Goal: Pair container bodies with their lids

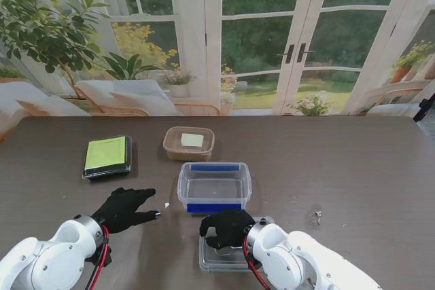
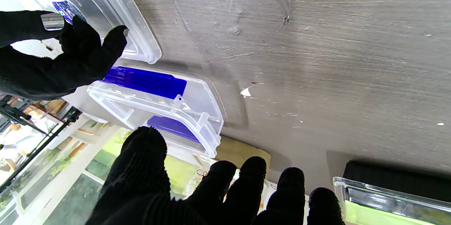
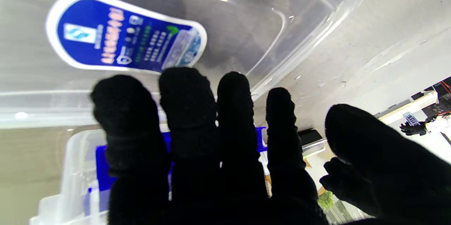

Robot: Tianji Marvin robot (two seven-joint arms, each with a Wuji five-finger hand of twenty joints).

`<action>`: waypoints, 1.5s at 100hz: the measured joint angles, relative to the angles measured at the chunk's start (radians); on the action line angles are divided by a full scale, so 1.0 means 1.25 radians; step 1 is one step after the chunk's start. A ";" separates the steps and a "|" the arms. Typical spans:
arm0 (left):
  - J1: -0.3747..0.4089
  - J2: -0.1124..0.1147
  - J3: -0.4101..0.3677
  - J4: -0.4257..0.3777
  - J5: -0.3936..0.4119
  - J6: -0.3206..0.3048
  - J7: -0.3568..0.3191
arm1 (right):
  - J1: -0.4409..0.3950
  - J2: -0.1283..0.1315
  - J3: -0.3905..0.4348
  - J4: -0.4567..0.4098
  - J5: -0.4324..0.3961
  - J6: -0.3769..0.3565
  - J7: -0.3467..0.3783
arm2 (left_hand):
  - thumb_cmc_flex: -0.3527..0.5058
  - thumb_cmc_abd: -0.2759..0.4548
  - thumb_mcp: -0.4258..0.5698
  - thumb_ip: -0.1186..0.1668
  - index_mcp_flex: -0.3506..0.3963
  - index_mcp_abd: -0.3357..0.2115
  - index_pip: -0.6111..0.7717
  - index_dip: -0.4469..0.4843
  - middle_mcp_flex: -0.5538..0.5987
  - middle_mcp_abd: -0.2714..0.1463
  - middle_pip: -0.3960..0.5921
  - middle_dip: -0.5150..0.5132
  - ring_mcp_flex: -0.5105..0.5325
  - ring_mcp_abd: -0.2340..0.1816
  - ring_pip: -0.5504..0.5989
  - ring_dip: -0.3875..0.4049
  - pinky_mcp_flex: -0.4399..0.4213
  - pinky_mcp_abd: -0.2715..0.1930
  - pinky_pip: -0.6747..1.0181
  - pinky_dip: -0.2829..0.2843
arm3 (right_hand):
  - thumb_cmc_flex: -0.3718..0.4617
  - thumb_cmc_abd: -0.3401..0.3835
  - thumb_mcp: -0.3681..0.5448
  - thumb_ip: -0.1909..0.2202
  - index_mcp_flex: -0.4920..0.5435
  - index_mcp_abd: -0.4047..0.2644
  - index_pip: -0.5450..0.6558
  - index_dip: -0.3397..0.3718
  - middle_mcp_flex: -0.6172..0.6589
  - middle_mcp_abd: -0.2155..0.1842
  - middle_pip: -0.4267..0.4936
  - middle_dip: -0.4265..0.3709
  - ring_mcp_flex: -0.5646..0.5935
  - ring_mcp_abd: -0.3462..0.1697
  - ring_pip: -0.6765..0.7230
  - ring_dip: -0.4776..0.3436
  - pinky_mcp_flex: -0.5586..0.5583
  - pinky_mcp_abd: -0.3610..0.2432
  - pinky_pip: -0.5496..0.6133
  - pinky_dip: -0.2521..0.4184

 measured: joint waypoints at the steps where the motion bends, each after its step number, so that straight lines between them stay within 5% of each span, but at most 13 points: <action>1: 0.000 0.000 0.000 0.000 0.000 0.000 0.000 | 0.000 0.000 0.001 -0.001 -0.001 0.000 0.000 | 0.000 0.000 0.000 0.000 0.000 0.000 0.000 0.000 0.000 0.000 0.000 0.000 0.000 0.000 0.000 0.000 0.000 0.000 0.000 0.000 | 0.000 0.000 0.000 0.000 0.000 0.000 0.000 0.000 0.000 0.000 0.000 0.000 0.000 0.000 0.000 0.000 0.000 0.000 0.000 0.000; 73: -0.007 0.001 0.007 0.009 -0.001 0.003 -0.001 | 0.022 0.004 -0.003 0.020 -0.023 0.003 0.007 | 0.000 0.000 0.000 0.000 0.000 0.000 0.000 0.000 0.000 0.000 0.000 0.000 0.000 0.000 0.000 0.000 0.000 0.000 0.000 0.000 | 0.000 0.000 0.000 0.000 -0.017 -0.067 -0.004 -0.007 0.000 0.000 0.000 0.000 0.000 0.000 0.001 0.000 0.000 0.000 0.008 0.000; 85: -0.005 0.001 0.005 0.007 0.000 0.004 -0.001 | 0.013 0.003 0.013 0.017 -0.033 0.004 0.009 | 0.000 0.000 0.000 0.000 0.000 0.000 0.000 0.000 0.000 0.000 0.000 0.000 0.000 0.000 0.000 0.000 0.000 0.000 0.000 0.000 | 0.000 0.000 0.000 0.000 -0.016 -0.062 -0.004 -0.007 -0.001 0.000 0.000 0.000 0.000 0.000 0.001 0.000 0.000 0.000 0.008 0.000; 89: -0.005 0.001 0.005 0.007 0.000 0.004 -0.001 | 0.011 0.004 0.016 0.015 -0.038 0.005 0.014 | 0.000 0.000 0.000 0.000 0.000 0.000 0.000 0.000 0.000 0.000 0.000 0.000 0.000 0.000 0.000 0.000 0.000 0.000 0.000 0.000 | 0.000 0.000 0.000 0.000 -0.002 -0.020 0.008 0.000 -0.001 0.000 0.000 0.000 0.000 0.000 0.001 0.000 0.000 0.000 0.008 0.000; 111: -0.006 0.001 0.007 0.010 -0.002 0.004 -0.001 | 0.010 0.010 0.023 0.007 -0.079 0.005 0.028 | 0.000 0.000 0.000 0.000 0.000 0.000 0.000 0.000 0.000 0.000 0.000 0.000 0.000 0.000 0.000 0.000 0.000 0.000 0.000 0.000 | 0.000 0.000 0.000 0.000 -0.016 -0.046 -0.001 -0.006 -0.001 0.000 0.000 0.000 0.000 0.000 0.001 0.000 0.000 0.000 0.008 0.000; 150: -0.003 0.001 0.007 0.008 -0.002 0.010 -0.001 | 0.030 0.013 -0.015 0.011 -0.038 0.010 0.020 | 0.000 0.000 0.000 0.000 0.000 0.000 0.000 0.000 0.000 0.000 0.000 0.000 0.000 0.000 0.000 0.000 0.000 0.000 0.000 0.000 | 0.000 0.000 0.000 0.000 -0.018 -0.039 0.021 0.000 -0.001 0.000 0.000 0.000 0.000 0.000 0.001 0.000 0.000 0.000 0.008 0.000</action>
